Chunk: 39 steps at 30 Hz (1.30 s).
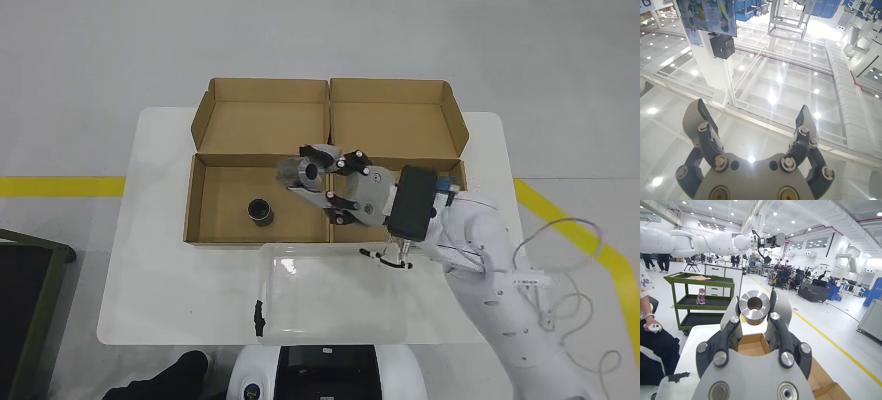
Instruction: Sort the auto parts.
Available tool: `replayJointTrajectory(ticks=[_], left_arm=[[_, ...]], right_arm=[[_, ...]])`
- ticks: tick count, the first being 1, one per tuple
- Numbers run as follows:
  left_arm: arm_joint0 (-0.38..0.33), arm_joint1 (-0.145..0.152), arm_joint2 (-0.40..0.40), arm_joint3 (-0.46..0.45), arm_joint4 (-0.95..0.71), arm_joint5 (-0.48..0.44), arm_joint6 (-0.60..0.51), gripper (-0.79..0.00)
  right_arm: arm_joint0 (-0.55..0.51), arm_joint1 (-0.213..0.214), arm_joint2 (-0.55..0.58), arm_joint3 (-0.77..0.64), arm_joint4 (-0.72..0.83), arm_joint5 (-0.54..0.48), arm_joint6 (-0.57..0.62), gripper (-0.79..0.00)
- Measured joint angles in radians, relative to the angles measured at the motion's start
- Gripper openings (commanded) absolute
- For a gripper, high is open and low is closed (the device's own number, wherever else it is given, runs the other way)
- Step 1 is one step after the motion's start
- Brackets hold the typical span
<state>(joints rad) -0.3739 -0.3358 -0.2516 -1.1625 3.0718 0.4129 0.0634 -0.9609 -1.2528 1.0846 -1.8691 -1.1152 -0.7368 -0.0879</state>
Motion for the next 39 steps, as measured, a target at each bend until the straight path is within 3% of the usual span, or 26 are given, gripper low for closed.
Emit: replayJointTrajectory(ticks=[19,39], left_arm=[[0.0,0.0,0.0,0.0,0.0,0.0,0.0,0.0],[0.0,0.0,0.0,0.0,0.0,0.0,0.0,0.0]], right_arm=[[0.102,-0.04,-0.207,0.222,-0.131,0.058,0.162,-0.785],[0.184,-0.079,-0.287,0.444,-0.166,0.171,0.384,-0.785]])
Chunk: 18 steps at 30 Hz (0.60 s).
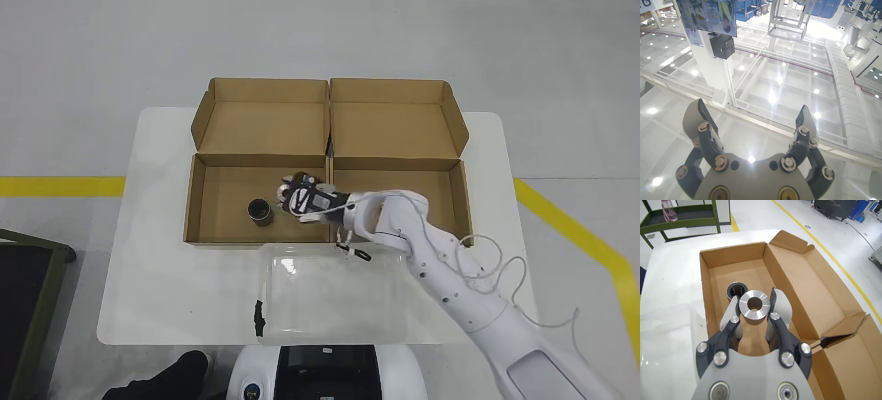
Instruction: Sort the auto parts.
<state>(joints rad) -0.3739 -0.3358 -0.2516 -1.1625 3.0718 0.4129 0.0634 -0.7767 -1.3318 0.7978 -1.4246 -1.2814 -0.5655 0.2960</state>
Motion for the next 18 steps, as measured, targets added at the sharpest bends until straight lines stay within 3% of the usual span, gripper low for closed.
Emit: replayJointTrajectory(ticks=[18], left_arm=[[0.0,0.0,0.0,0.0,0.0,0.0,0.0,0.0]], right_arm=[[0.077,-0.054,-0.097,0.155,0.018,-0.002,0.118,-0.785]])
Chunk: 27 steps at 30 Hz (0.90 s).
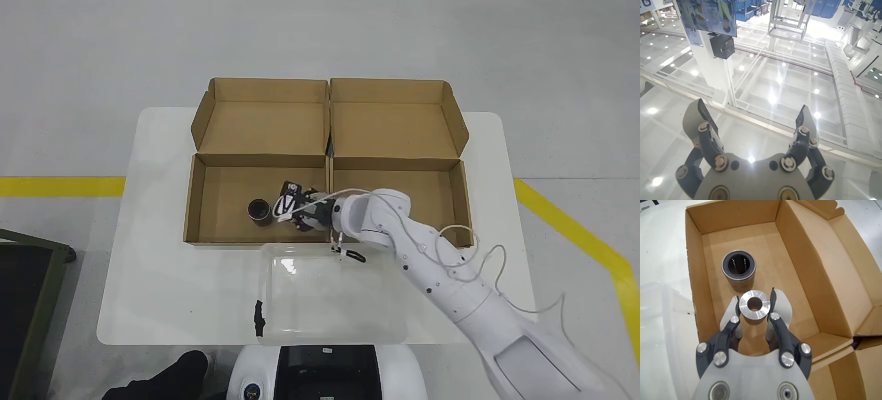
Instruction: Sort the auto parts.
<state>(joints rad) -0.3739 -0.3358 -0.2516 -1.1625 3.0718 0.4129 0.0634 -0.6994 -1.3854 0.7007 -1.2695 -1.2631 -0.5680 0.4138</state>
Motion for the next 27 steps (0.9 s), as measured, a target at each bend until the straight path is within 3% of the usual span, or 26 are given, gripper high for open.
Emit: replayJointTrajectory(ticks=[4,11,15,18,19,27], left_arm=[[0.0,0.0,0.0,0.0,0.0,0.0,0.0,0.0],[0.0,0.0,0.0,0.0,0.0,0.0,0.0,0.0],[0.0,0.0,0.0,0.0,0.0,0.0,0.0,0.0],[0.0,0.0,0.0,0.0,0.0,0.0,0.0,0.0],[0.0,0.0,0.0,0.0,0.0,0.0,0.0,0.0],[0.0,0.0,0.0,0.0,0.0,0.0,0.0,0.0]], right_arm=[[0.011,-0.012,-0.017,0.032,0.007,0.002,0.007,-0.745],[0.026,-0.027,-0.029,0.068,0.01,-0.003,0.015,-0.459],[0.028,-0.03,-0.027,0.077,0.007,-0.007,0.023,-0.394],[0.025,-0.03,-0.021,0.065,0.002,-0.008,0.023,-0.049],[0.023,-0.03,-0.017,0.055,0.001,-0.008,0.019,0.0],[-0.043,-0.002,0.073,-0.124,-0.002,-0.001,-0.026,0.0]])
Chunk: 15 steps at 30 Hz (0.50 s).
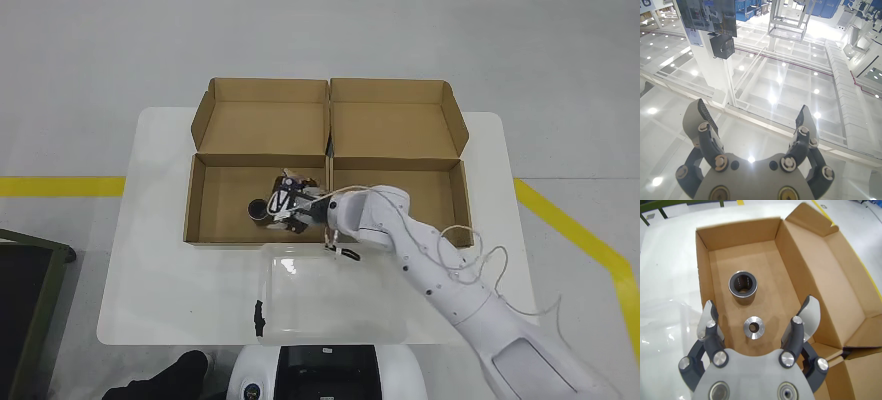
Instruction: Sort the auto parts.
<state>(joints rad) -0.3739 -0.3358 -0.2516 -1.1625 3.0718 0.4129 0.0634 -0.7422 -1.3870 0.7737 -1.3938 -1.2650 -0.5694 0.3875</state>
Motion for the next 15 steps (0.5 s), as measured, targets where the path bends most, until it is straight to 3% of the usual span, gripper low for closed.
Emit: replayJointTrajectory(ticks=[15], left_arm=[[0.0,0.0,0.0,0.0,0.0,0.0,0.0,0.0]], right_arm=[[-0.379,0.107,0.373,-0.462,-0.063,-0.025,-0.077,0.0]])
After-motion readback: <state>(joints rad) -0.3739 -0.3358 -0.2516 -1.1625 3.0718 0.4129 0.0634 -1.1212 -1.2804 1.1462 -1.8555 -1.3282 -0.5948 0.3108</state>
